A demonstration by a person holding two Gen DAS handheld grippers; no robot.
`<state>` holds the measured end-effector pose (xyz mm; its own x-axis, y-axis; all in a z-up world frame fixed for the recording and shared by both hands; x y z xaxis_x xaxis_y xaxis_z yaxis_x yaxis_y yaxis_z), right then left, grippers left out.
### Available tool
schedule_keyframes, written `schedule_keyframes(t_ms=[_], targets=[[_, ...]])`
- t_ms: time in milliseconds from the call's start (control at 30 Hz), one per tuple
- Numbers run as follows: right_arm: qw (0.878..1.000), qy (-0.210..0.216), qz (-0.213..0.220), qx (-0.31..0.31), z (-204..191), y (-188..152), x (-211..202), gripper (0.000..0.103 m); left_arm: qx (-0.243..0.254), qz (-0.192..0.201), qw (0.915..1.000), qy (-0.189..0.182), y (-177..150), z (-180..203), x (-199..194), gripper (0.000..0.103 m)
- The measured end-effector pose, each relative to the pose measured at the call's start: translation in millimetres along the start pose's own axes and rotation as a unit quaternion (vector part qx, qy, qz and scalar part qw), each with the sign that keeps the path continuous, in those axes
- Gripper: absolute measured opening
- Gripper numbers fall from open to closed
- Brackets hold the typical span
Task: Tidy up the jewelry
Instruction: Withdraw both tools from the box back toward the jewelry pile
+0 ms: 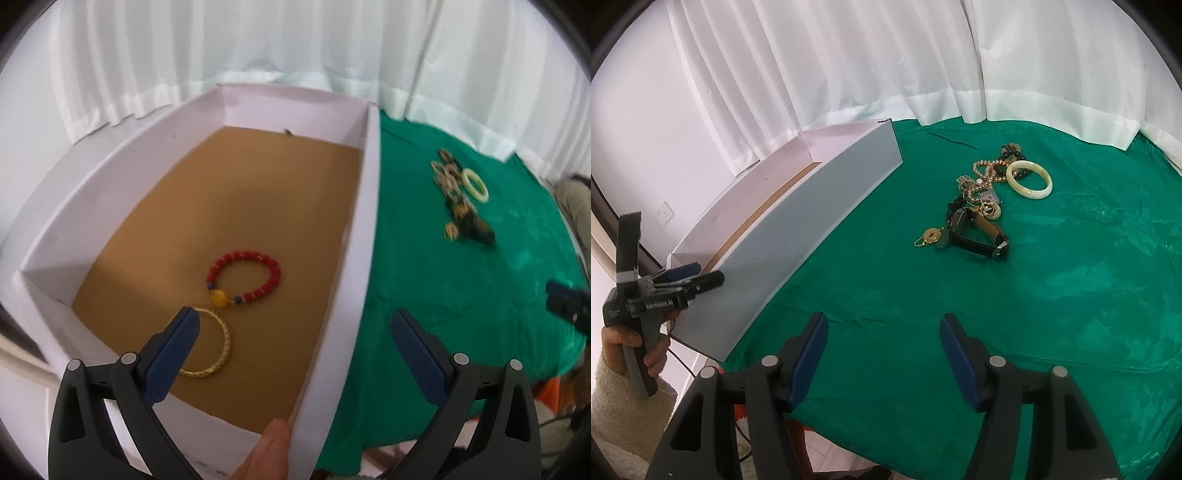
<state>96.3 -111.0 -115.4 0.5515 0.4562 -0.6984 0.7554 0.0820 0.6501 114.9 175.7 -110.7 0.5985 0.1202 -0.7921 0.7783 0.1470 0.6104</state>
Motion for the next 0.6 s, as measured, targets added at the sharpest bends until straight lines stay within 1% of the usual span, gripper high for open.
schedule_keyframes(t_ms=[100,167,200,267,333,367,467,500,600], targets=[[1.0,-0.014,0.008,-0.005,3.5,1.9,-6.5,0.064,-0.031,0.046,0.9984,0.016,16.9,-10.1,-24.9,0.103],[0.999,-0.027,0.015,-0.01,8.9,2.5,-12.4,0.075,-0.039,0.073,0.9963,0.02,27.5,-11.1,-43.0,0.103],[0.999,-0.034,0.019,-0.012,12.2,2.4,-15.0,0.077,-0.04,0.087,0.9952,0.017,33.1,-8.2,-53.2,0.103],[0.998,-0.05,0.024,-0.015,20.4,1.5,-19.7,0.078,-0.034,0.102,0.9942,0.005,40.0,2.2,-66.8,0.103],[0.997,-0.066,0.024,-0.018,28.8,-1.2,-23.4,0.078,-0.026,0.112,0.9931,-0.019,44.4,19.0,-77.3,0.103],[0.997,-0.073,0.025,-0.019,32.8,-2.7,-25.5,0.078,-0.024,0.116,0.9922,-0.037,45.5,31.1,-81.5,0.103],[0.995,-0.093,0.031,-0.026,43.5,-6.2,-33.2,0.078,-0.014,0.112,0.9907,-0.076,43.1,61.9,-83.1,0.103],[0.994,-0.099,0.034,-0.029,46.7,-7.3,-36.3,0.078,-0.006,0.107,0.9905,-0.085,40.4,74.4,-82.0,0.103],[0.99,-0.123,0.043,-0.043,57.8,-10.9,-47.0,0.078,0.022,0.088,0.9912,-0.096,29.3,107.8,-75.0,0.103]])
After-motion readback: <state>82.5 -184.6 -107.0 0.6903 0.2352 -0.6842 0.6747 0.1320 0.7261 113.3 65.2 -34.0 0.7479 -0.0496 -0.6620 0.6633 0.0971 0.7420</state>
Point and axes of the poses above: each gripper's, at about its wrist camera, not at the fingertips, and x roughly the way its jaws point, z to its right, y to its top, the point moved 10 cm from there along x, roughly the way its jaws point, and after that the axes turned 4 degrees about y, right-handed, at the moved point
